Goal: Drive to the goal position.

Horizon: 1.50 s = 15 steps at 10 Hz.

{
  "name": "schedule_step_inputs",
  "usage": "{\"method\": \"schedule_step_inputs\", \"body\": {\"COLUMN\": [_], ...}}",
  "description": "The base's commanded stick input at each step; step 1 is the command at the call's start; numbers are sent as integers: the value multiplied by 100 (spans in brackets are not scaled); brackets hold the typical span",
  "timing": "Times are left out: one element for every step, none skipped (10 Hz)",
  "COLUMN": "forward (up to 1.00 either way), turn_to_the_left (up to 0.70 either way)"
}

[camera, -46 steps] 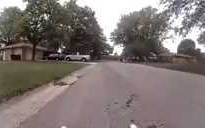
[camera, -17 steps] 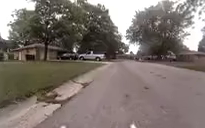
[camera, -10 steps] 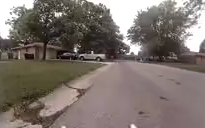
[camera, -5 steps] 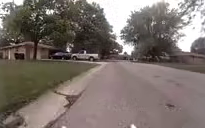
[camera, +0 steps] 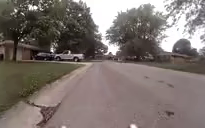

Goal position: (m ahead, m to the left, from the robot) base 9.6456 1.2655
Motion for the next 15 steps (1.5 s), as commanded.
{"method": "schedule_step_inputs", "body": {"forward": [70, 70, 70, 70, 70, 70, 70, 70, 70, 70, 70, 70, 70, 70, 70], "turn_to_the_left": [-35, -18, 0, 0, 0, 0, 0, 0, 0, 0, 0, 0, 0, -14, -35]}}
